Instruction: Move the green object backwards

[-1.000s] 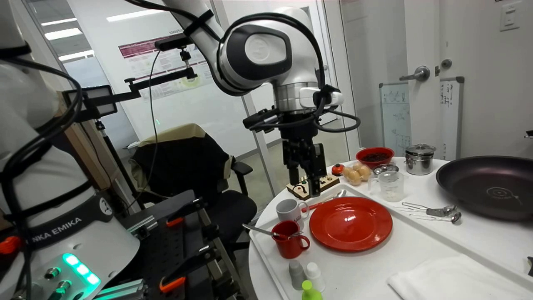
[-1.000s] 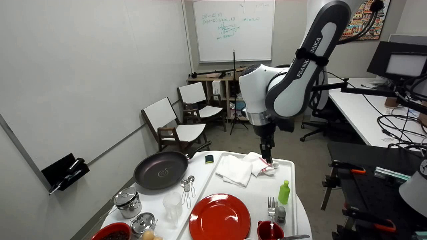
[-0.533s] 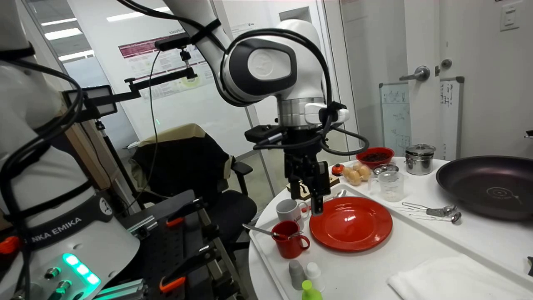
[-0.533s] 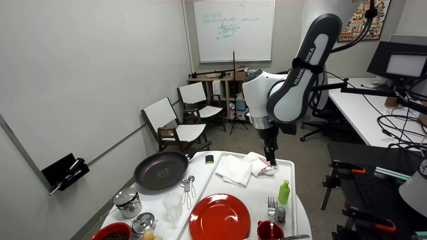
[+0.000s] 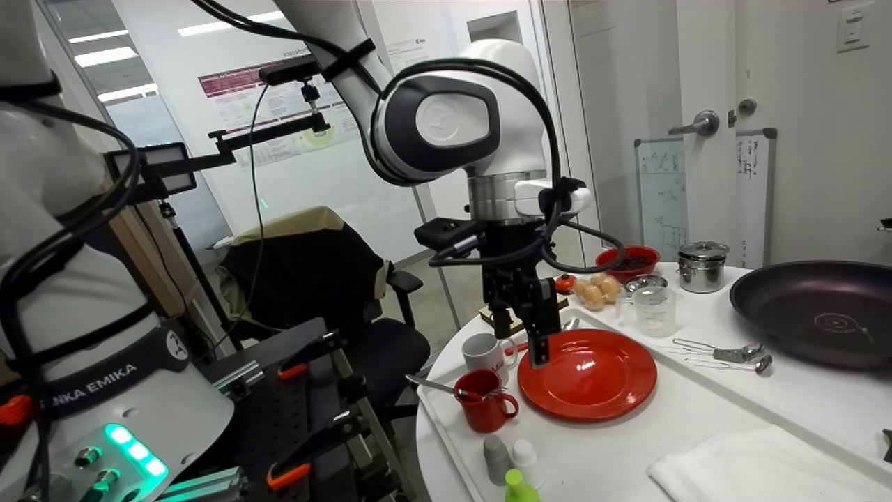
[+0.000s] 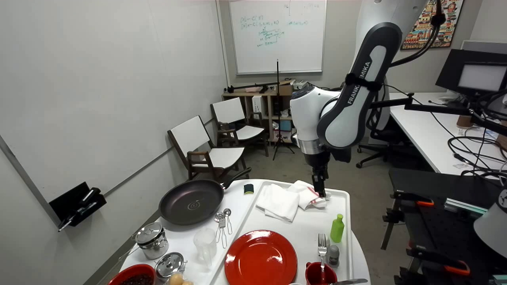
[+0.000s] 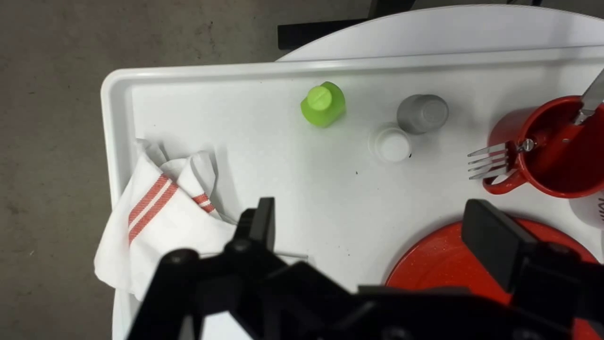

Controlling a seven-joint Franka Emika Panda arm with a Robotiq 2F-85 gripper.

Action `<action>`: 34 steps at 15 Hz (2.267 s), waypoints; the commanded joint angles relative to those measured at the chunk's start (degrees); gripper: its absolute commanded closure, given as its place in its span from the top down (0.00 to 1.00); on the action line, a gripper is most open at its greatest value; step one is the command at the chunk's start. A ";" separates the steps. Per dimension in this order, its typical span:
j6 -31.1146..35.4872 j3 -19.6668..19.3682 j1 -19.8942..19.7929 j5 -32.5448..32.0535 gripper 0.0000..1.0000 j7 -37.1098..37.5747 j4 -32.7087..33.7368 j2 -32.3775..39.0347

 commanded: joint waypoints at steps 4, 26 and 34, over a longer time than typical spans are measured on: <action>-0.09 -0.77 0.89 0.75 1.00 -0.52 0.09 0.05; 14.00 -2.22 -0.05 1.55 1.00 -0.41 -1.89 8.40; 27.47 0.00 -5.58 6.29 1.00 -3.64 -6.05 14.54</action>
